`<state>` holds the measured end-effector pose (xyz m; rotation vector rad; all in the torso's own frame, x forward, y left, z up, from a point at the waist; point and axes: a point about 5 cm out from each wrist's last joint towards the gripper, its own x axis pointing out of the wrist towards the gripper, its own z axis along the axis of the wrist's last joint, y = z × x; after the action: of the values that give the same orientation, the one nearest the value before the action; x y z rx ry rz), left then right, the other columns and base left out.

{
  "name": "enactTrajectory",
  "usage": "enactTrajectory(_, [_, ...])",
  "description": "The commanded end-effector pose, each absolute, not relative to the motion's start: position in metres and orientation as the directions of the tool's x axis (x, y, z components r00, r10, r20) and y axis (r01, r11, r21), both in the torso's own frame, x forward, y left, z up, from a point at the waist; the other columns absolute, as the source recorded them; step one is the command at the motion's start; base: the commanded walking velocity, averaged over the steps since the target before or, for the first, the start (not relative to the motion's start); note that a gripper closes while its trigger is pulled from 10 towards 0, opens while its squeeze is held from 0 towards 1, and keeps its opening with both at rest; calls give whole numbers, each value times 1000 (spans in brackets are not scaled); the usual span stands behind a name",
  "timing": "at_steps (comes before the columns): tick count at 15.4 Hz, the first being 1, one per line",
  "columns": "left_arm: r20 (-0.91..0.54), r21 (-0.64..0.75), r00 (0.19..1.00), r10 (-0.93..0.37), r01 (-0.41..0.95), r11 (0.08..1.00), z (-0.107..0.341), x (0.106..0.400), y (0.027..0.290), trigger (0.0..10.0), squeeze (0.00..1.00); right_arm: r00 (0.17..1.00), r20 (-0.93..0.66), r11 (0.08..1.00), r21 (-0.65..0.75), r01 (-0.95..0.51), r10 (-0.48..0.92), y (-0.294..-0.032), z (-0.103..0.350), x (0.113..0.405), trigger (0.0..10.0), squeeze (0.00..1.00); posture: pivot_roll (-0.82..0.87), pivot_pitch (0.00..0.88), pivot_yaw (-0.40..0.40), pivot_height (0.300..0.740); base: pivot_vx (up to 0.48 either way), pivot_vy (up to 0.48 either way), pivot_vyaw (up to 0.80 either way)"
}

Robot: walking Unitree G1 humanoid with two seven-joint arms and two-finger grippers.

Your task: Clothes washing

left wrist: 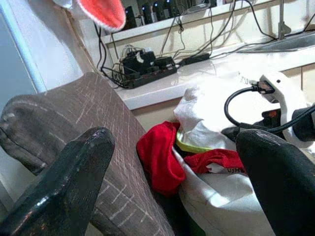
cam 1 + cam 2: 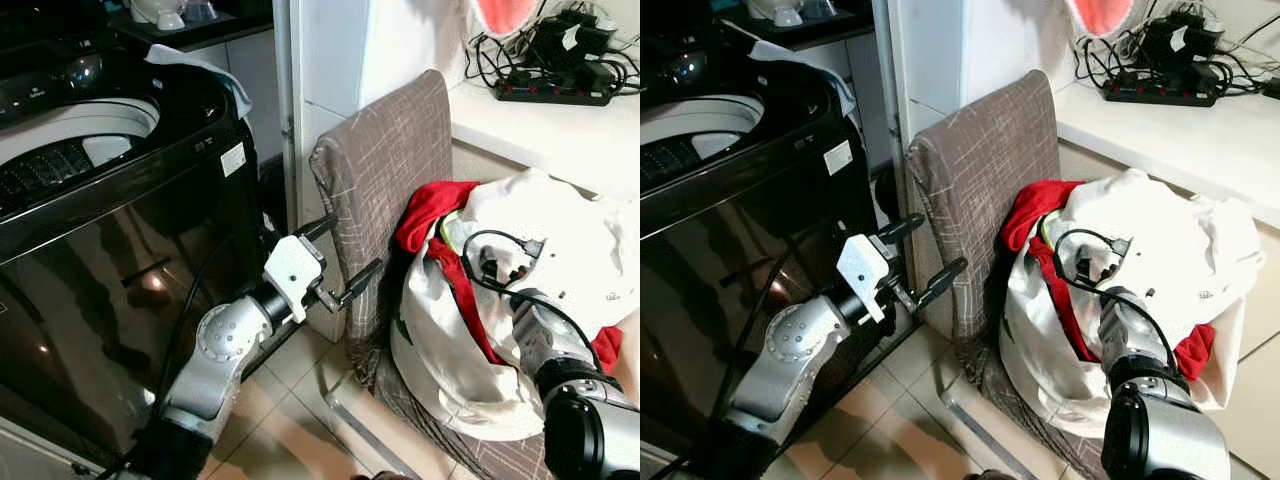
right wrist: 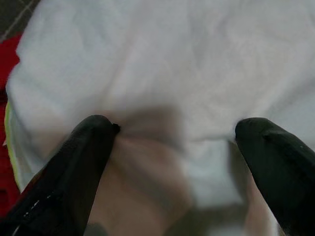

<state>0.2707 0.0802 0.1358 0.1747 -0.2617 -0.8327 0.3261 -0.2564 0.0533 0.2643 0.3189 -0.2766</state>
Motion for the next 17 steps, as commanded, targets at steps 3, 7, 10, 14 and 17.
enactTrajectory(3, [130, 210, 671, -730, 701, 682, 136, 267, 87, 10000, 0, 835, -513, 904, 234, 357, -197, -245, 25, 312, 10000, 0, -4, 43, 9, 732, 0, 0, 0])
enactTrajectory(7, [76, 54, 676, -733, 731, 680, 130, 263, 88, 10000, 0, 810, -559, 938, 151, 313, -180, -231, 15, 308, 2549, 0, 1, 44, 9, 732, 0, 0, 0])
enactTrajectory(10, [65, 84, 684, -727, 722, 687, 134, 264, 89, 10000, 0, 818, -542, 952, 98, 288, -192, -234, 20, 311, 0, 0, 5, 46, 5, 732, 0, 0, 0])
enactTrajectory(14, [54, 106, 695, -717, 710, 696, 135, 265, 89, 10000, 0, 825, -534, 963, 71, 261, -184, -231, 22, 314, 0, 0, -2, 53, 3, 732, 0, 0, 0])
enactTrajectory(17, [49, 130, 701, -711, 701, 701, 135, 267, 86, 10000, 0, 829, -535, 966, 83, 243, -163, -225, 22, 316, 0, 0, -3, 54, 3, 732, 0, 0, 0])
